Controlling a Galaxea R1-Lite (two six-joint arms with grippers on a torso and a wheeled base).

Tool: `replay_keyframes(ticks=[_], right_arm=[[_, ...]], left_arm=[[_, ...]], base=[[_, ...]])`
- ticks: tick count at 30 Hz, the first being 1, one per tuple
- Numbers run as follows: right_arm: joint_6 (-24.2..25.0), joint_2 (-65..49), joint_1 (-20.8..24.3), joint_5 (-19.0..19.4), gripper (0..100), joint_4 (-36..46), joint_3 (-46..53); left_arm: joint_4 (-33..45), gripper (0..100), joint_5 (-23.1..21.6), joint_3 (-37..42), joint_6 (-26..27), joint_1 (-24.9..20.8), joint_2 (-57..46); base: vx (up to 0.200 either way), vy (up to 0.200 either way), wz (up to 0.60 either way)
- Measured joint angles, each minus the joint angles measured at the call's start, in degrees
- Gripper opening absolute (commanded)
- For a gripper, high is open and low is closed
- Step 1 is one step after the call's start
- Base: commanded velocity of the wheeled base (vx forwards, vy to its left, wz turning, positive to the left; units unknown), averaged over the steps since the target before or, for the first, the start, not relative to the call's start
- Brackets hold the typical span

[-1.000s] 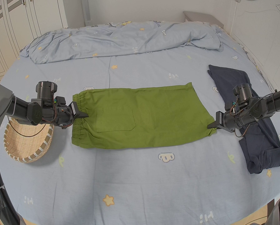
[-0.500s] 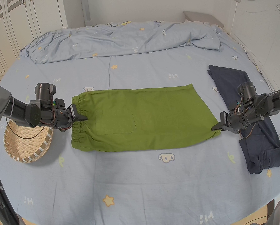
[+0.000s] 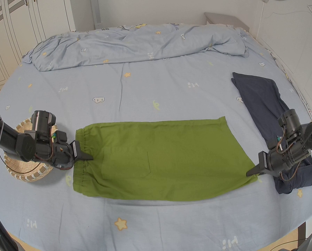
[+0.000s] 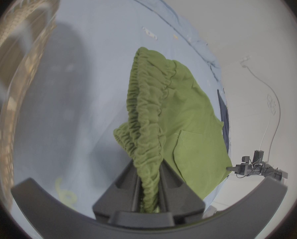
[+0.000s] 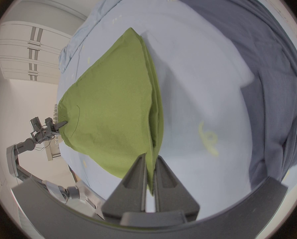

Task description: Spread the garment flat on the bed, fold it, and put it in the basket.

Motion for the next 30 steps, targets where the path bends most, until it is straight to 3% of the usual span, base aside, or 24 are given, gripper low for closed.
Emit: replay_keyframes(ticks=[8, 15, 16, 24, 30], right_arm=[[0.37, -9.13, 2.27, -0.09, 0, -3.18, 16.37], [0.55, -14.17, 2.95, -0.06, 0, -5.07, 23.72], [0.55, -14.58, 3.00, -0.06, 100, -5.75, 24.42], [0.45, -16.35, 3.23, -0.09, 100, -8.90, 27.56], [0.34, -17.55, 2.05, -0.63, 100, -8.77, 22.87]], left_arm=[[-0.24, 0, 0.06, 13.98, 5.23, 0.02, -5.02], [-0.24, 0, 0.11, 20.20, 7.89, 0.09, -8.37], [-0.24, 0, 0.11, 20.57, 7.91, 0.11, -8.68], [-0.02, 0, 0.44, 21.33, 9.01, 0.57, -10.20], [1.78, 0, 0.80, 21.04, 10.57, 0.98, -12.35]], base=[[0.000, 0.000, 0.00], [0.000, 0.000, 0.00], [0.000, 0.000, 0.00], [0.000, 0.000, 0.00], [0.000, 0.000, 0.00]])
